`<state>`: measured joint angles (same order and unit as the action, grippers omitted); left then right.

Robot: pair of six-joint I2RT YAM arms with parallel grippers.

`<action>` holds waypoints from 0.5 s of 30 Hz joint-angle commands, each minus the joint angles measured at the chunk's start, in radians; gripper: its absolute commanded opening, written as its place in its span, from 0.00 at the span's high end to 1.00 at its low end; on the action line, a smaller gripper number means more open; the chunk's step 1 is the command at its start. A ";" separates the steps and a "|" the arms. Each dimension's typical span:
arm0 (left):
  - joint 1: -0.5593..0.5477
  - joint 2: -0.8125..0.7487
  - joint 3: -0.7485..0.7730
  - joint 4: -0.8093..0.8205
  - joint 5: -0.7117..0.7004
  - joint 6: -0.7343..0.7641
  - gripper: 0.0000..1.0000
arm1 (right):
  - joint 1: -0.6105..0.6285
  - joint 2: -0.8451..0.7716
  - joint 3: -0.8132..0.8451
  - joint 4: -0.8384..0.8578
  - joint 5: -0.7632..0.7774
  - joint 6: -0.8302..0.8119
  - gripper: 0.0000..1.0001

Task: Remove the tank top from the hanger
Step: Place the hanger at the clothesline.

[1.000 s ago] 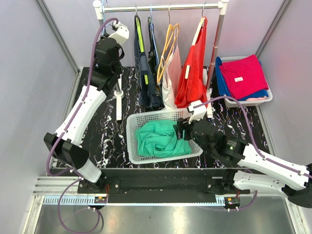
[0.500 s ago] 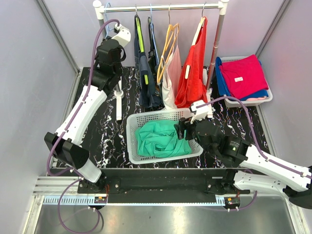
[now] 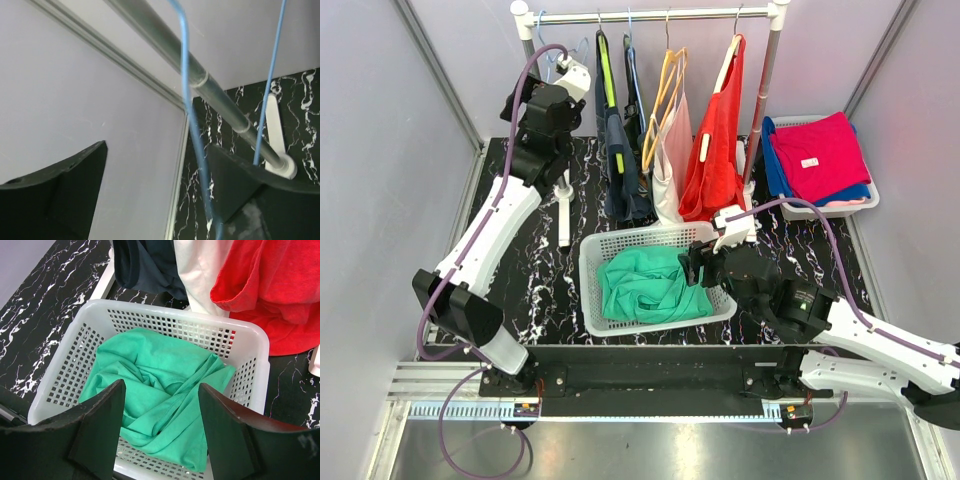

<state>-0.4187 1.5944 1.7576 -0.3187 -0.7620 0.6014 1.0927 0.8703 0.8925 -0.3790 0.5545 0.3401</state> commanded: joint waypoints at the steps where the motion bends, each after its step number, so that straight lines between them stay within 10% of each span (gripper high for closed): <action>1: -0.011 -0.068 0.045 -0.005 0.004 -0.025 0.01 | -0.002 -0.016 0.023 0.035 -0.010 0.020 0.30; 15: -0.224 -0.257 0.206 -0.057 0.019 -0.124 0.01 | -0.002 -0.024 -0.010 0.042 -0.004 0.045 0.29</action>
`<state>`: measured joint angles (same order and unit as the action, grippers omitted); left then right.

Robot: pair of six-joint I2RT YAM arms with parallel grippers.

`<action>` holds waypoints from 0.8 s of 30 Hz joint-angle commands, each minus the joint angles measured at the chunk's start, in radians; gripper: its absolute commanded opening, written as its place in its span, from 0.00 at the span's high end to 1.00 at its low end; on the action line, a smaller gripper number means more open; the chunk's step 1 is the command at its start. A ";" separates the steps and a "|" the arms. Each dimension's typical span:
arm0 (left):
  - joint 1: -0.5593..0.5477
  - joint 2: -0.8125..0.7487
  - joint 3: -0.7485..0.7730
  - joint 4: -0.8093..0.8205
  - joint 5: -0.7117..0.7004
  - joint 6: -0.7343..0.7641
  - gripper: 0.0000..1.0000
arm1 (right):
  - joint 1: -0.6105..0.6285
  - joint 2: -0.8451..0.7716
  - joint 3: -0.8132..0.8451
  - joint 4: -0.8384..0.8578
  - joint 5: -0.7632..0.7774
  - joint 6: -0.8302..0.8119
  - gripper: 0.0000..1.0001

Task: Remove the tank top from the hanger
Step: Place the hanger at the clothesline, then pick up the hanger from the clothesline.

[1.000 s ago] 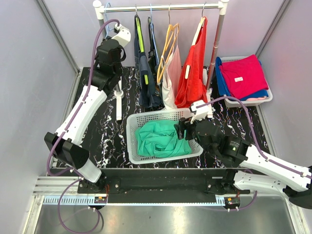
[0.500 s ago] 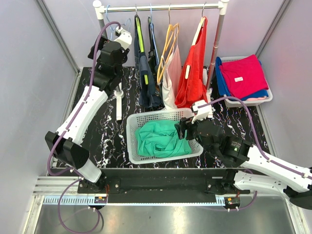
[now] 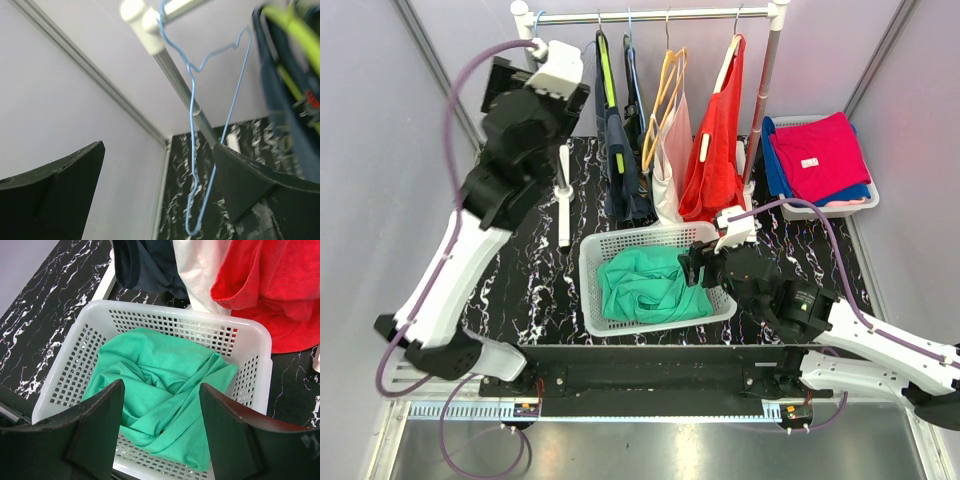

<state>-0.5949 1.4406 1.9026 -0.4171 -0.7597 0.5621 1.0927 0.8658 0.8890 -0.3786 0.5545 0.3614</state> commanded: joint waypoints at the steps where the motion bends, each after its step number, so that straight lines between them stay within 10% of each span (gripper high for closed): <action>1: -0.063 -0.111 0.058 0.044 0.049 -0.102 0.01 | -0.002 -0.014 -0.007 0.041 -0.005 0.027 0.29; 24: -0.129 0.173 0.320 -0.143 0.112 -0.505 0.08 | -0.002 -0.056 -0.047 0.043 -0.016 0.068 0.30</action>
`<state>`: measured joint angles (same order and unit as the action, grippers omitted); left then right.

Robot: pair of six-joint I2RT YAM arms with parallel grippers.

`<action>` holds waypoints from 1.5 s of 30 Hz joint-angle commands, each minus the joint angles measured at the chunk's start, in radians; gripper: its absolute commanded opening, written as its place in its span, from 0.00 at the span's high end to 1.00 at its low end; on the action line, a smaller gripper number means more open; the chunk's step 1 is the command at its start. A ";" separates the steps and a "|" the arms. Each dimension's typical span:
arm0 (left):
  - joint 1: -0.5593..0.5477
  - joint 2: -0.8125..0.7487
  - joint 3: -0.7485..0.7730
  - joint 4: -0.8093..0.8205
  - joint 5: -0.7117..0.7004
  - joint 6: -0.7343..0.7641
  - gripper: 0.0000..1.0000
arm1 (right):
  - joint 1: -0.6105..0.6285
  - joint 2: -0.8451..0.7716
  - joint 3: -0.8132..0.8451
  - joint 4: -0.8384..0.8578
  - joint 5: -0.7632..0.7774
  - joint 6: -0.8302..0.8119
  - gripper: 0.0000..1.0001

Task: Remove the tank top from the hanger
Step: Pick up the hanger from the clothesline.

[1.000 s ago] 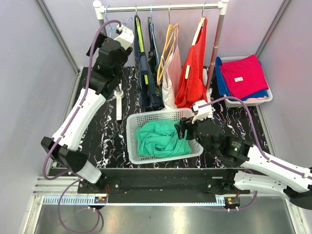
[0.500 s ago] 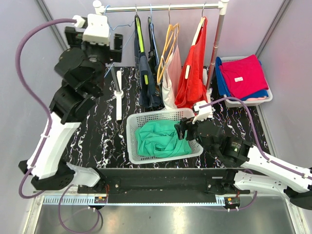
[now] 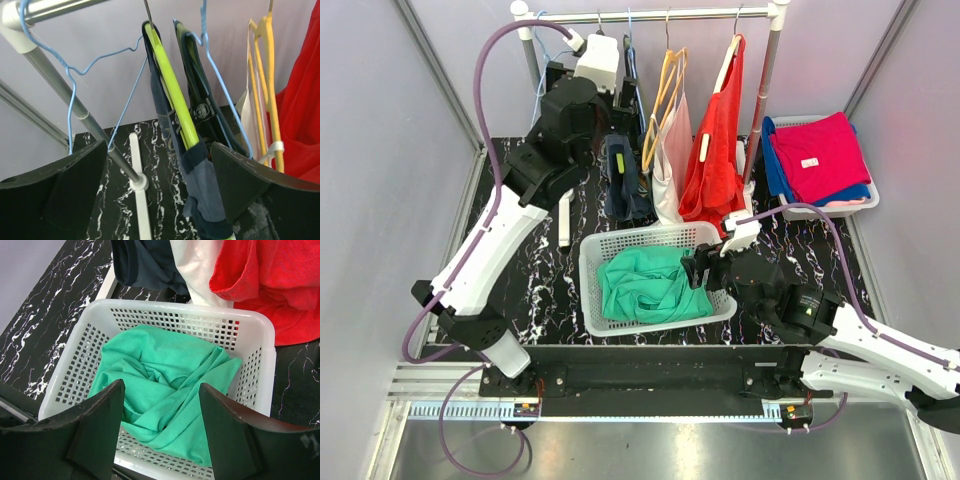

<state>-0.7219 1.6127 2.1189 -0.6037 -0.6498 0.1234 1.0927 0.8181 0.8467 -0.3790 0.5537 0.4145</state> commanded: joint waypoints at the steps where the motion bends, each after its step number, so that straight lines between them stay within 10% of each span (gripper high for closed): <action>1: -0.001 0.009 0.111 0.045 0.003 -0.070 0.08 | -0.001 -0.008 -0.006 0.046 -0.017 0.015 0.30; 22: 0.124 0.164 0.177 -0.028 0.144 -0.200 0.09 | -0.001 -0.034 -0.043 0.052 -0.023 0.024 0.30; 45: 0.197 0.201 0.194 -0.039 0.236 -0.179 0.92 | -0.002 -0.059 -0.037 0.040 -0.020 0.021 0.30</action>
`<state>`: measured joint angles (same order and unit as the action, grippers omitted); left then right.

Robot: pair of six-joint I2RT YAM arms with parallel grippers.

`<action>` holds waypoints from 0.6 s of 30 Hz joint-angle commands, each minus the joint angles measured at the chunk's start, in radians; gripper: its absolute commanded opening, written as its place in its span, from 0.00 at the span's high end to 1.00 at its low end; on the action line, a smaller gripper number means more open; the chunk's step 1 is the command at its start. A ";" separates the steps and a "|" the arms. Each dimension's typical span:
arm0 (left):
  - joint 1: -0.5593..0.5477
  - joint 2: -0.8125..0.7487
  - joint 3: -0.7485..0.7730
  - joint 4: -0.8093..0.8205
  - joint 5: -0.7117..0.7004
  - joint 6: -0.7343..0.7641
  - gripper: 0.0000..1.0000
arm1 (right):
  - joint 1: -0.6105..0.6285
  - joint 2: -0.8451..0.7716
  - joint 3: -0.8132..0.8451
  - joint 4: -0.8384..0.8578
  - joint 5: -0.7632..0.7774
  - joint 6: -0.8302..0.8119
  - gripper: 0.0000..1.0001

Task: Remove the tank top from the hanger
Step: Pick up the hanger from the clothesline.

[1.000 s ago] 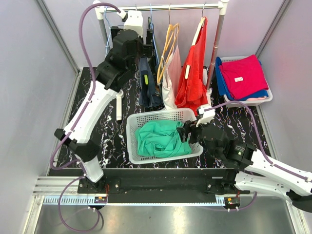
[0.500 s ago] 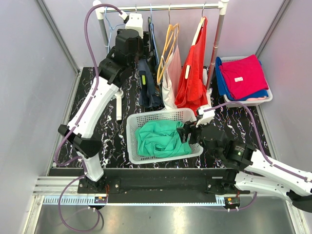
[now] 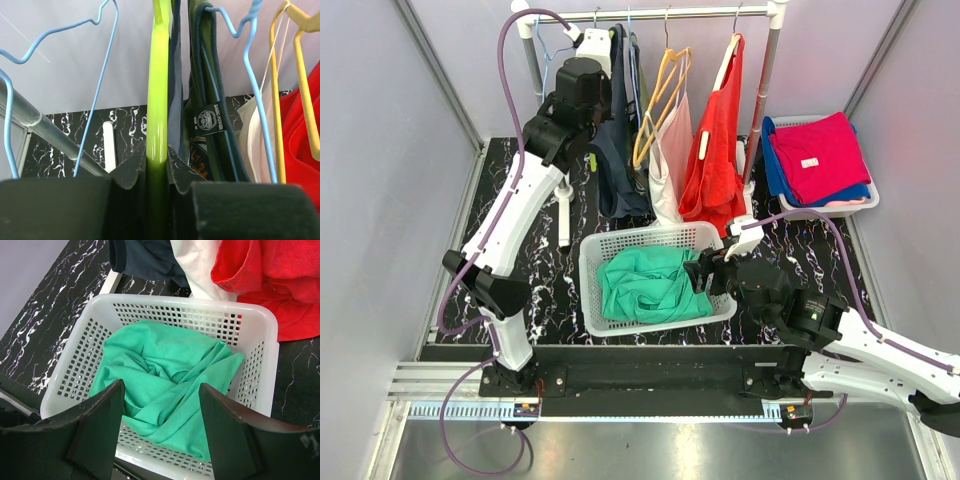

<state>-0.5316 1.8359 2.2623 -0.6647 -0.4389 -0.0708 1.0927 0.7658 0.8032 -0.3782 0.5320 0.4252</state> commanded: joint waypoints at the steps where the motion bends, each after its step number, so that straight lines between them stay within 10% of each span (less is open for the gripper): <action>1: 0.008 -0.027 0.052 0.024 0.026 0.017 0.93 | -0.001 -0.005 0.008 0.038 0.002 0.010 0.30; 18: -0.011 -0.190 0.063 0.221 0.025 0.184 1.00 | -0.002 -0.026 0.019 0.016 -0.015 0.026 0.31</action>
<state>-0.5301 1.7866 2.2810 -0.6746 -0.3847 0.0483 1.0927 0.7551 0.8032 -0.3798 0.5289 0.4313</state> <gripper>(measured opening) 0.160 0.692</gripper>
